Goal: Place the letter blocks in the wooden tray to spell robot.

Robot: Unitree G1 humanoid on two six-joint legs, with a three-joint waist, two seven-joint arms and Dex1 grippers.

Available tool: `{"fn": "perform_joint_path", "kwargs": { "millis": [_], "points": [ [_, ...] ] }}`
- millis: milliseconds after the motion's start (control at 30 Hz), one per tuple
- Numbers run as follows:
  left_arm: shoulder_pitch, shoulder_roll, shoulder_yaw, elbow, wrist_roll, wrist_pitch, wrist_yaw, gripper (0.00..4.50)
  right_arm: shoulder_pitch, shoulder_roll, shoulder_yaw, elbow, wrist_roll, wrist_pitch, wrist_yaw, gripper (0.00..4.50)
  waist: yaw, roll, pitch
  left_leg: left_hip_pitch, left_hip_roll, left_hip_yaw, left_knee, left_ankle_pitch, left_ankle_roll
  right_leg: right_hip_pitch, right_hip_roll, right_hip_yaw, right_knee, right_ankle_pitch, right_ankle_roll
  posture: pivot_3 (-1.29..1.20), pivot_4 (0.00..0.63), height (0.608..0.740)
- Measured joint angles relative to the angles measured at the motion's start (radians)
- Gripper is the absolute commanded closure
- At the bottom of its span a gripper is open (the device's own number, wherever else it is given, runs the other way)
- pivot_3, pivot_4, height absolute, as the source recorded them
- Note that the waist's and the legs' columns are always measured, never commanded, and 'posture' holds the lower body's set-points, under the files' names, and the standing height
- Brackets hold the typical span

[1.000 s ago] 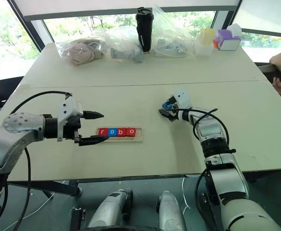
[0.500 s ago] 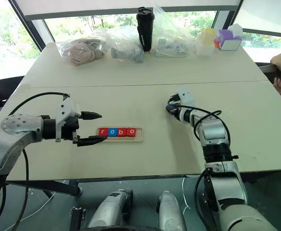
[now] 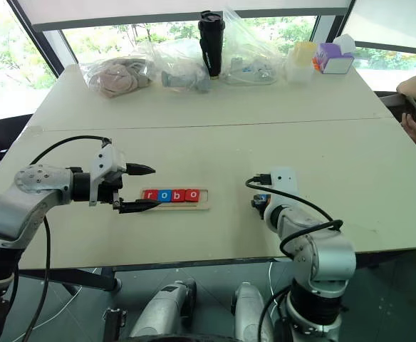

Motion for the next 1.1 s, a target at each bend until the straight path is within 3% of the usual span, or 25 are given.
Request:
{"fn": "perform_joint_path", "kwargs": {
  "millis": [200,300,433,600,667,833,1100],
  "points": [
    [-0.001,-0.001,-0.012,0.018,0.019,-0.017,-0.015,0.00,0.002,0.041,-0.002,-0.016,-0.007,0.000,-0.042,0.03,0.003,0.000,0.000,0.000,0.000,0.000,0.000,0.000,0.000,0.000,0.000,0.000,-0.001,0.000,0.000,0.00,0.150,0.740],
    [-0.001,-0.002,-0.012,0.018,0.019,-0.019,-0.019,0.00,-0.015,-0.001,-0.013,-0.017,0.021,0.000,0.003,0.03,0.003,0.000,0.000,0.000,0.000,0.000,0.000,0.000,0.000,0.001,0.000,0.000,-0.001,0.000,0.000,0.00,0.150,0.740],
    [-0.002,-0.003,-0.013,0.018,0.019,-0.018,-0.022,0.00,-0.061,-0.314,-0.038,-0.017,0.133,-0.144,0.247,0.03,0.004,0.000,0.000,0.000,-0.001,0.000,0.001,0.000,0.001,0.003,-0.001,-0.002,-0.004,0.000,0.001,0.00,0.150,0.740],
    [-0.012,-0.001,-0.013,0.013,0.015,-0.013,-0.043,0.00,0.007,-0.666,-0.048,0.138,0.236,-0.602,0.701,0.03,0.003,-0.001,0.001,0.000,0.000,0.001,0.001,-0.001,0.002,0.005,0.000,-0.003,-0.004,0.001,0.006,0.00,0.150,0.740],
    [-0.013,0.007,-0.013,0.003,0.004,-0.004,-0.058,0.00,0.032,-0.743,-0.031,0.236,0.238,-0.754,0.831,0.03,0.003,-0.001,0.001,0.000,0.000,0.001,0.002,-0.001,0.003,0.006,0.000,-0.003,-0.004,0.001,0.006,0.00,0.150,0.740],
    [-0.006,0.053,0.019,-0.089,-0.051,0.038,-0.088,0.00,0.062,-0.838,0.089,0.509,0.168,-1.091,1.045,0.03,0.001,-0.002,0.001,0.001,0.000,0.001,0.003,-0.001,0.003,0.006,-0.001,-0.002,-0.004,-0.001,0.002,0.00,0.150,0.740],
    [0.026,0.067,0.068,-0.156,-0.077,0.105,-0.037,0.00,0.004,-0.801,0.198,0.732,0.118,-1.298,1.118,0.03,0.006,-0.002,0.001,0.000,0.000,0.001,0.004,-0.001,0.002,0.006,-0.002,-0.002,-0.004,-0.001,0.002,0.00,0.150,0.740]
  ]
}}
